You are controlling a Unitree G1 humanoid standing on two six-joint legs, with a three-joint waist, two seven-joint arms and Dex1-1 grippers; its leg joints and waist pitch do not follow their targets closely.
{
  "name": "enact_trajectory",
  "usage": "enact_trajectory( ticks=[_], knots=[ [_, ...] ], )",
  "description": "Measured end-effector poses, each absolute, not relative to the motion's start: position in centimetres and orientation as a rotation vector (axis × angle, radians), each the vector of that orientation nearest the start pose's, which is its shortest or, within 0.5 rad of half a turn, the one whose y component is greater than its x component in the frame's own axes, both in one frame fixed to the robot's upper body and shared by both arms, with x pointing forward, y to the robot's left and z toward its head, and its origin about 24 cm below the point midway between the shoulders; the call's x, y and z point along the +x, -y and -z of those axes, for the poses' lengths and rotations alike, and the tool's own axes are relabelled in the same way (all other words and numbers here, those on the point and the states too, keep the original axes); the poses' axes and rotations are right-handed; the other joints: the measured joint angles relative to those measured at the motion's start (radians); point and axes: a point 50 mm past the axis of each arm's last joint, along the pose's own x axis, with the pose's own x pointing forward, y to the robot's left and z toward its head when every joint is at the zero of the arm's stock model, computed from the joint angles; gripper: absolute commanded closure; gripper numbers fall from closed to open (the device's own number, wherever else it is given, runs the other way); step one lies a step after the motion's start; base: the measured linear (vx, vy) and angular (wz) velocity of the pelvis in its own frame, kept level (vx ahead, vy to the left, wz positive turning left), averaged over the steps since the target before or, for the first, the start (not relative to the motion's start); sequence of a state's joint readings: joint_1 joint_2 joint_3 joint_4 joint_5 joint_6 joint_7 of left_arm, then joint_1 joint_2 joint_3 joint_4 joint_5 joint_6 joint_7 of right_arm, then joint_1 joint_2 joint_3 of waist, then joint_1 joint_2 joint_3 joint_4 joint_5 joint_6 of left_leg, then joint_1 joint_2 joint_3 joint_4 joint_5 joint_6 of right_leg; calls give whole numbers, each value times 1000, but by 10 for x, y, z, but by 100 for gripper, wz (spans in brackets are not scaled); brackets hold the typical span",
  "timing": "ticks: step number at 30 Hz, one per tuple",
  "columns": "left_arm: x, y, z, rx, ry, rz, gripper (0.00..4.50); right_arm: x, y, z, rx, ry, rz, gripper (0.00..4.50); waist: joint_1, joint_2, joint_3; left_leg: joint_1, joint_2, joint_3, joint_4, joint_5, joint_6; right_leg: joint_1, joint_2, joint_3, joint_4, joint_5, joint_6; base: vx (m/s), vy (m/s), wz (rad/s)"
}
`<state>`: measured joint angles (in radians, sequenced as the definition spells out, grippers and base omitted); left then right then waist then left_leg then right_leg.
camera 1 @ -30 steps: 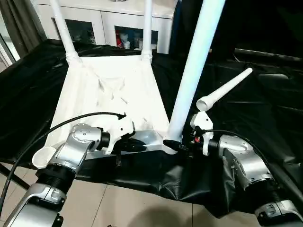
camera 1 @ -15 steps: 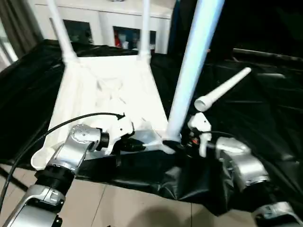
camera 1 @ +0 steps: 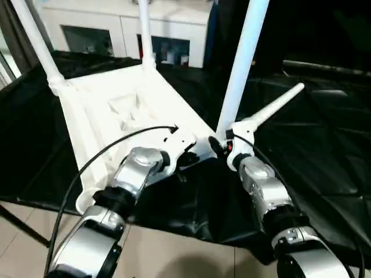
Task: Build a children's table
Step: Rotate leg to tighten
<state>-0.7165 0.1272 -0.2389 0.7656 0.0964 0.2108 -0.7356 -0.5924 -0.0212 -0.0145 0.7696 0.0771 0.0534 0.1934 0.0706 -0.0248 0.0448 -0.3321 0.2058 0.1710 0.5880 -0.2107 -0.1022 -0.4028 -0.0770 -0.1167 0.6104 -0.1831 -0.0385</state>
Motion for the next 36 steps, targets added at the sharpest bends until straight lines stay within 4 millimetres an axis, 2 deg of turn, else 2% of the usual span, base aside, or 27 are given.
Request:
enact_trajectory(
  ticks=[2,5,10,11,12,15,16,19,21,24,27,29,30,33,36],
  knots=[
    [347,-78,-46,349,-418,934,450,347,103,-30,50,-251,-319,97,0,-1,0,0,0,0,0,0,0,0,0,0,0,1,0,0,0,0],
    [349,-79,-45,367,-406,911,450,347,103,-29,63,-244,-336,63,-7,-1,0,0,0,0,0,0,0,0,0,0,0,2,0,0,0,0],
    [355,-80,-47,432,-337,855,450,335,110,-35,29,-182,-425,63,-11,2,3,-2,0,-1,-1,0,0,-2,1,0,0,3,1,0,0,0],
    [356,-81,-47,435,-330,845,421,334,109,-37,26,-170,-446,62,-12,2,3,-2,0,-1,-1,0,0,-3,1,0,0,3,1,0,0,0],
    [357,-81,-49,431,-306,840,404,329,111,-41,15,-140,-462,62,-6,3,4,-6,0,-2,-1,1,1,-5,1,-1,-1,2,2,0,0,0],
    [364,-78,-69,364,-167,801,379,324,122,-49,-10,-96,-467,62,11,-1,5,-19,1,-3,3,6,10,-15,1,-1,0,5,-4,0,0,0],
    [368,-80,-78,368,-132,780,356,321,126,-50,-20,-88,-465,62,15,-1,5,-21,1,-2,4,5,12,-16,1,-1,0,5,-4,0,0,0],
    [379,-93,-102,400,-31,667,335,317,131,-47,-29,-109,-455,62,15,-1,5,-20,1,0,4,3,14,-16,1,0,-1,4,-5,0,0,0],
    [384,-108,-109,440,-7,566,325,315,131,-44,-53,-131,-458,62,13,0,5,-19,1,0,4,3,14,-16,1,0,0,4,-5,0,0,0],
    [387,-146,-118,504,-1,397,304,313,128,-39,-70,-171,-471,62,4,1,5,-18,2,-1,4,4,12,-15,2,-1,1,4,-5,0,0,0],
    [381,-179,-127,558,3,309,274,312,125,-36,-76,-201,-478,62,4,-1,6,-18,2,-1,3,4,11,-15,2,-1,1,4,-5,0,0,0],
    [370,-204,-129,601,-34,266,274,311,119,-34,-93,-223,-492,62,0,-2,6,-18,2,-1,3,2,8,-15,2,0,1,4,-5,0,0,0],
    [363,-219,-132,613,-68,234,274,310,119,-32,-98,-246,-486,62,-3,-8,7,-18,2,-1,3,1,7,-15,2,0,1,4,-5,0,0,0],
    [347,-242,-145,637,-128,186,274,310,117,-27,-112,-284,-485,62,4,-31,13,-17,3,-1,2,3,5,-16,2,-1,4,2,-7,0,0,0],
    [330,-259,-154,684,-230,180,274,317,110,-20,-103,-333,-483,62,6,-41,14,-16,2,0,4,3,4,-16,1,0,4,3,-8,0,0,0]
  ],
)
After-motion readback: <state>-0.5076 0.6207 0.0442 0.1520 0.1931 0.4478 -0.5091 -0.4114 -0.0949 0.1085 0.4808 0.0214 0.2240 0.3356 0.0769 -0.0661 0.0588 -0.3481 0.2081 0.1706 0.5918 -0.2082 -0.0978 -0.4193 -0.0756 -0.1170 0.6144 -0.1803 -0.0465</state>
